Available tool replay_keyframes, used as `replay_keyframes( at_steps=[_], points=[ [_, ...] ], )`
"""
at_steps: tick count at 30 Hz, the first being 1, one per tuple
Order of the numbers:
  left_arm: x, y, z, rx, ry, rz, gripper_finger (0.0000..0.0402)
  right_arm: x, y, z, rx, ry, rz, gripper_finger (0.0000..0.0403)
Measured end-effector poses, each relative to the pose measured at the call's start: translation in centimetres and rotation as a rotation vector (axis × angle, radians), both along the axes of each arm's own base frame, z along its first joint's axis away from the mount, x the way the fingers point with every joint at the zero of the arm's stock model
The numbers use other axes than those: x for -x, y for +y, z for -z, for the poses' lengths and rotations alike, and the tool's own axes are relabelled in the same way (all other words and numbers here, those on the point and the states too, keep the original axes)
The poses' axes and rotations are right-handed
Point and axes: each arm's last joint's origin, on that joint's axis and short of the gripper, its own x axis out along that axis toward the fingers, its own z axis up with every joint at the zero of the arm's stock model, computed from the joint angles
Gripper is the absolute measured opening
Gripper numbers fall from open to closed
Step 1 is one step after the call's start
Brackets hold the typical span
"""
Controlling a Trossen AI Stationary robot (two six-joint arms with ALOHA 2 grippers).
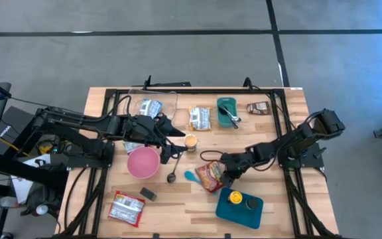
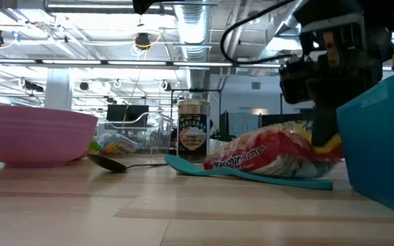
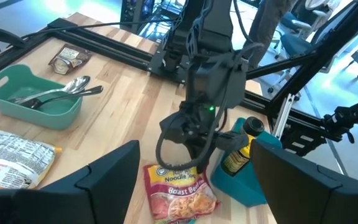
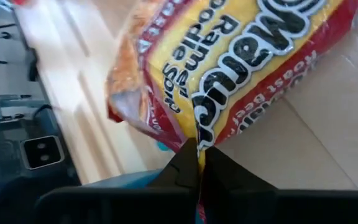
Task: Pick & Place Food Item
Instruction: Put the red noodle pack into the transparent bin
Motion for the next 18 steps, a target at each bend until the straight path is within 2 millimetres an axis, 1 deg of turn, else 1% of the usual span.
replay_keyframes(
  at_steps=[6, 12, 18],
  points=[
    [0.0, 0.0, 0.0, 0.0, 0.0, 0.0, 0.03, 0.3, -0.1, -2.1, -0.017, -0.086, -0.003, 0.0001],
    [0.0, 0.0, 0.0, 0.0, 0.0, 0.001, 0.03, 1.1, -0.4, -4.9, -0.04, -0.198, 0.007, 0.0],
    [0.0, 0.0, 0.0, -0.026, 0.001, 0.012, 0.03, 2.0, -0.9, -7.7, -0.048, -0.316, 0.059, 0.0]
  ],
)
